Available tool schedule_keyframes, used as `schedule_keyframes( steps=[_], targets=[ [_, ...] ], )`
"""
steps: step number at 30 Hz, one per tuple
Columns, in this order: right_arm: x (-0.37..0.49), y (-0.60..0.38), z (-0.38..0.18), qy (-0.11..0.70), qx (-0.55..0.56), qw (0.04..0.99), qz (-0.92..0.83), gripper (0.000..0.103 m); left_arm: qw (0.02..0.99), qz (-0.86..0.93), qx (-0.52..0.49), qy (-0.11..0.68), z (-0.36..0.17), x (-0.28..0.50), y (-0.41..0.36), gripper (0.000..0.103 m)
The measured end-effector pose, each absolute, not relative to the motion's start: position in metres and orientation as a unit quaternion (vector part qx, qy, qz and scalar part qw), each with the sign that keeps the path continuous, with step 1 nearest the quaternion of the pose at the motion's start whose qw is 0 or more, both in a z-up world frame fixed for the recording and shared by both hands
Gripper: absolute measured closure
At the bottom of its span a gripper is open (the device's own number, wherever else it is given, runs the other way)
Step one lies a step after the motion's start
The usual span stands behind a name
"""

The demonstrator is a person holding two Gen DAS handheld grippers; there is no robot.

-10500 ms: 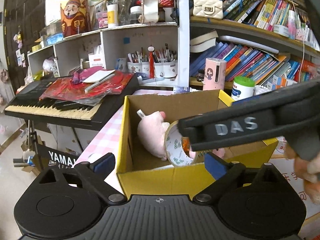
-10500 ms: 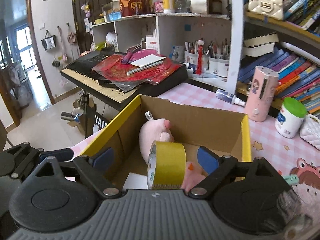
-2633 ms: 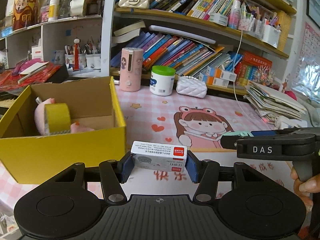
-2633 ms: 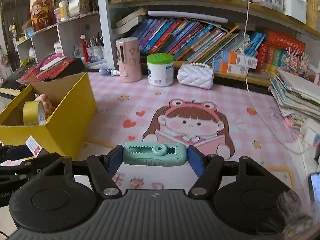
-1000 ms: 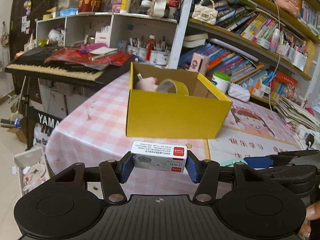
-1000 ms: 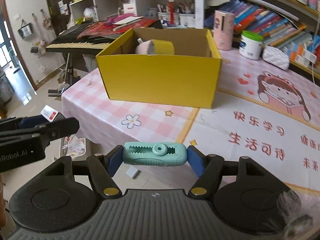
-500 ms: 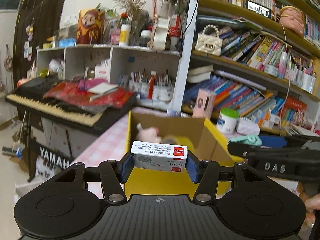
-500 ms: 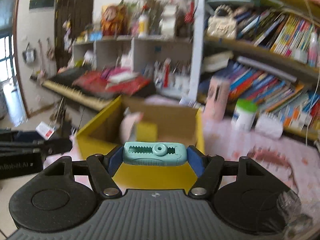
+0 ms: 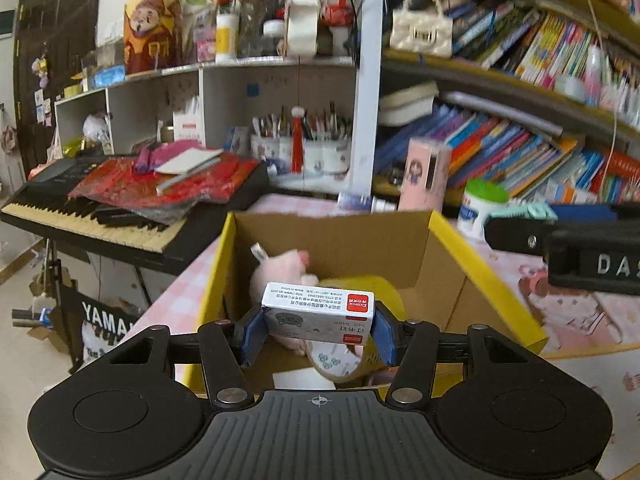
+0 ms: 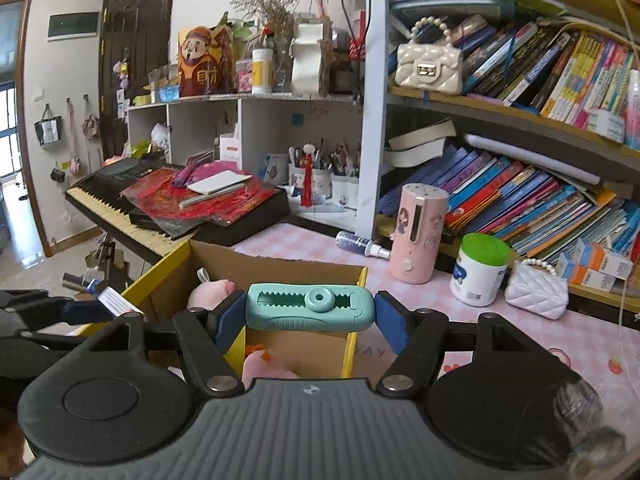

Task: Organize objects
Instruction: 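Carry the medicine box and green clip over the yellow box with both tools, then lower into the box and open the left tool while the right tool releases the clip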

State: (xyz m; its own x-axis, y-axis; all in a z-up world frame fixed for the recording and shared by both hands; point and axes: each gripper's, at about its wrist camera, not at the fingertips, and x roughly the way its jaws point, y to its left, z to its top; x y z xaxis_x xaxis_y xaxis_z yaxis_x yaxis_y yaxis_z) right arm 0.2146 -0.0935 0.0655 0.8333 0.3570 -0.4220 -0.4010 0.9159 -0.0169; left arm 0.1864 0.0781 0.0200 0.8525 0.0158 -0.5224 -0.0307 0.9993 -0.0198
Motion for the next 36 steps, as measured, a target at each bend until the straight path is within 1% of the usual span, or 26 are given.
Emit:
schedule_keyframes(
  steps=[8, 20, 23, 24, 25, 26, 33, 34, 36],
  targets=[
    [0.242, -0.08, 0.045, 0.237, -0.083, 0.938, 0.24, 0.036, 0.948, 0.029, 0.017, 0.318, -0.002, 0.208, 0.07, 0.05],
    [0.274, -0.064, 0.02, 0.276, -0.107, 0.913, 0.282, 0.036, 0.944, 0.025, -0.01, 0.329, -0.004, 0.212, 0.077, 0.048],
    [0.281, -0.06, 0.018, 0.284, -0.107, 0.907, 0.293, 0.036, 0.942, 0.027, -0.008, 0.334, -0.004, 0.212, 0.077, 0.047],
    [0.283, -0.058, 0.017, 0.286, -0.108, 0.905, 0.295, 0.036, 0.942, 0.03, -0.004, 0.334, -0.003, 0.212, 0.076, 0.042],
    [0.285, -0.056, 0.015, 0.288, -0.11, 0.903, 0.299, 0.036, 0.942, 0.037, 0.002, 0.334, -0.003, 0.213, 0.075, 0.033],
    [0.287, -0.055, 0.015, 0.289, -0.111, 0.902, 0.302, 0.036, 0.942, 0.044, 0.005, 0.332, -0.003, 0.212, 0.075, 0.03],
    [0.295, -0.048, 0.017, 0.285, -0.112, 0.899, 0.313, 0.036, 0.946, 0.05, 0.008, 0.321, 0.001, 0.204, 0.076, 0.026],
    [0.297, -0.047, 0.017, 0.284, -0.113, 0.899, 0.314, 0.036, 0.947, 0.051, 0.009, 0.317, 0.002, 0.202, 0.076, 0.023],
    [0.298, -0.046, 0.02, 0.28, -0.112, 0.9, 0.316, 0.036, 0.948, 0.046, 0.01, 0.316, 0.003, 0.199, 0.076, 0.019]
  ],
)
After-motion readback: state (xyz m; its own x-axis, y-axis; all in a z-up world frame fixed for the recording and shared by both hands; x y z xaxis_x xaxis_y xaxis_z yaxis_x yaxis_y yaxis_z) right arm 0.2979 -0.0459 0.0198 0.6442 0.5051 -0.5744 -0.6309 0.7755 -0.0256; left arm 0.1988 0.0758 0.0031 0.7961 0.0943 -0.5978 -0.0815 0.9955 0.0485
